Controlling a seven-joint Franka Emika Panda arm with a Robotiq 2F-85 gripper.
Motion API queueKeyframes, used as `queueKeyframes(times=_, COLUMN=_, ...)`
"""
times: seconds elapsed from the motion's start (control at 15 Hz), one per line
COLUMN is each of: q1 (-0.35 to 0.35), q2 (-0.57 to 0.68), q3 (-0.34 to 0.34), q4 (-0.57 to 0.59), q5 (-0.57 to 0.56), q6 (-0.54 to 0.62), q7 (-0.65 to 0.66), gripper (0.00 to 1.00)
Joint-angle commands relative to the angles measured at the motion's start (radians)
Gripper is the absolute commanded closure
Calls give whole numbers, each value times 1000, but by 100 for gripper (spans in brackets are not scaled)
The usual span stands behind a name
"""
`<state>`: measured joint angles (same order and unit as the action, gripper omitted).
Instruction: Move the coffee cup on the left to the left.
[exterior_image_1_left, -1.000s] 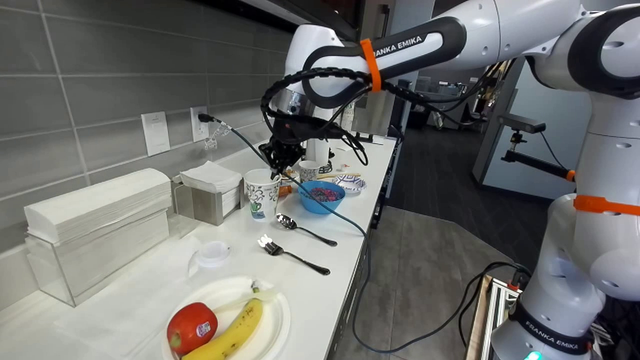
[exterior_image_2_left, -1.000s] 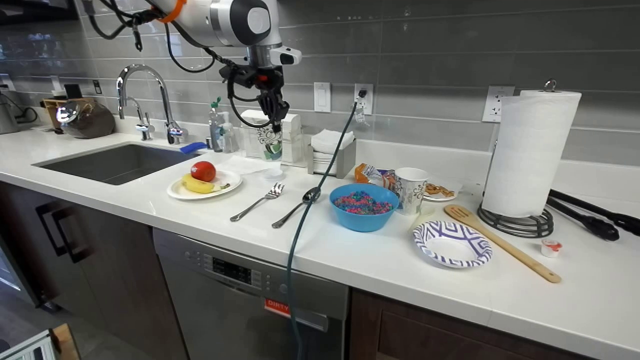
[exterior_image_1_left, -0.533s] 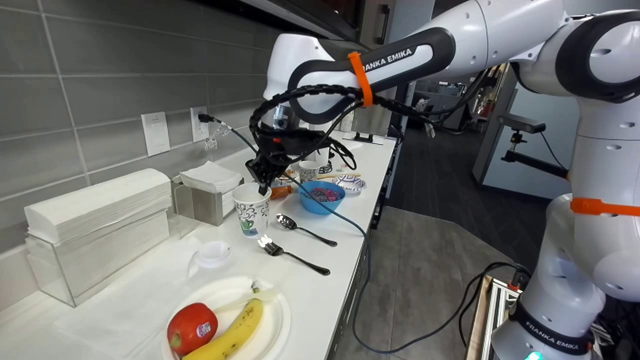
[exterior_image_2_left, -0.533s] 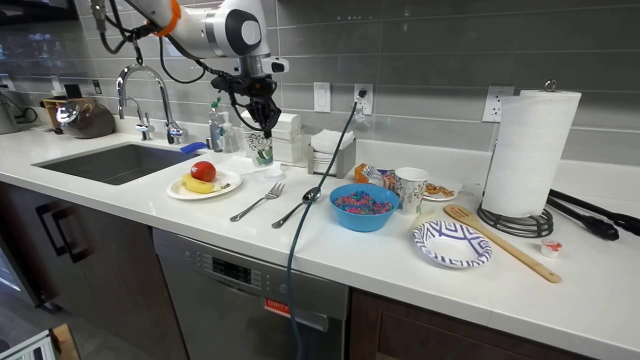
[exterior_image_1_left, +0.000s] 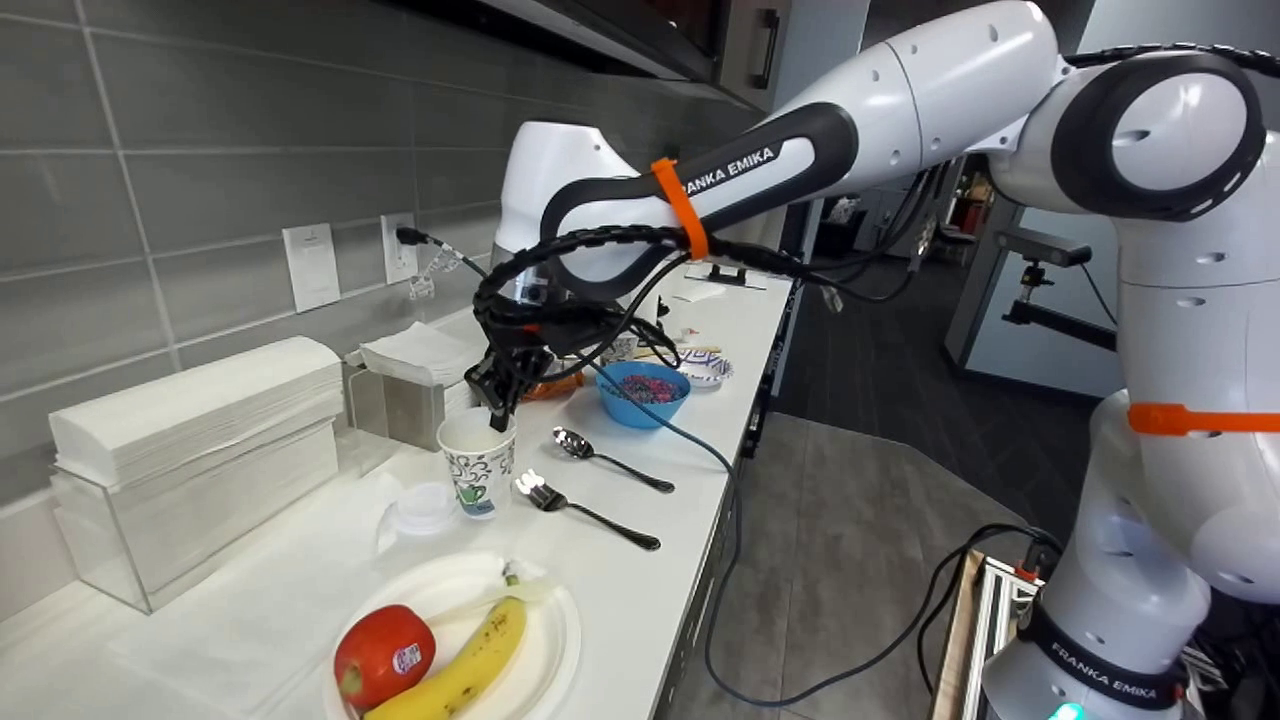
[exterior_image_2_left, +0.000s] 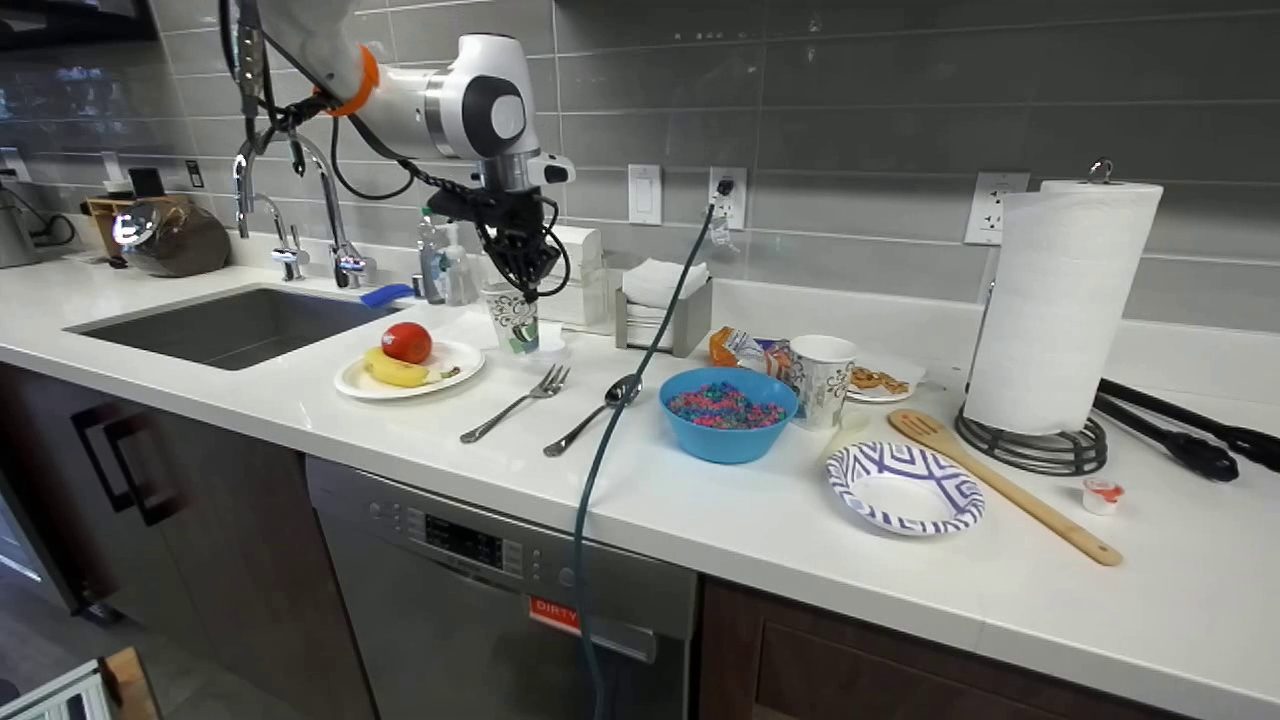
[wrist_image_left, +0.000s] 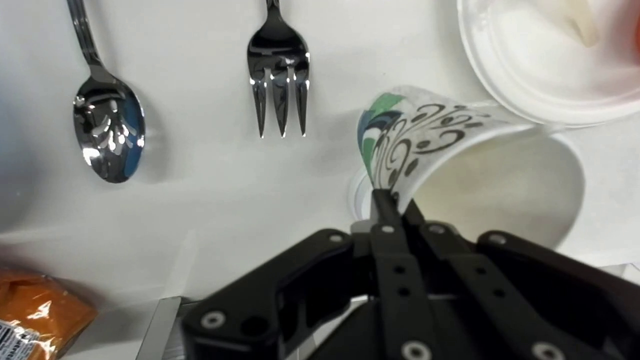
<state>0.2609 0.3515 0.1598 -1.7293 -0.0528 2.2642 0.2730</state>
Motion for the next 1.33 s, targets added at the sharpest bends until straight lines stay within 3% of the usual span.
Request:
queueKeyframes(times=0.0, q1=10, q2=63, q3=4, q4=37, q5=9, q6=38, q7=-37, gripper=99)
queueKeyframes(times=0.6, q1=6, q2=99, q3=25, q4=57, q5=88, q6=50, q7=-76, gripper=99)
queueKeyframes(times=1.0, q1=56, q2=61, q3=-25, q4=46, q5=-28, q6=54, q7=16, gripper=99)
queueKeyframes(times=1.27, q1=38, q2=31, q3=8, q4=36, q5=35, q6=27, q7=0, gripper=99)
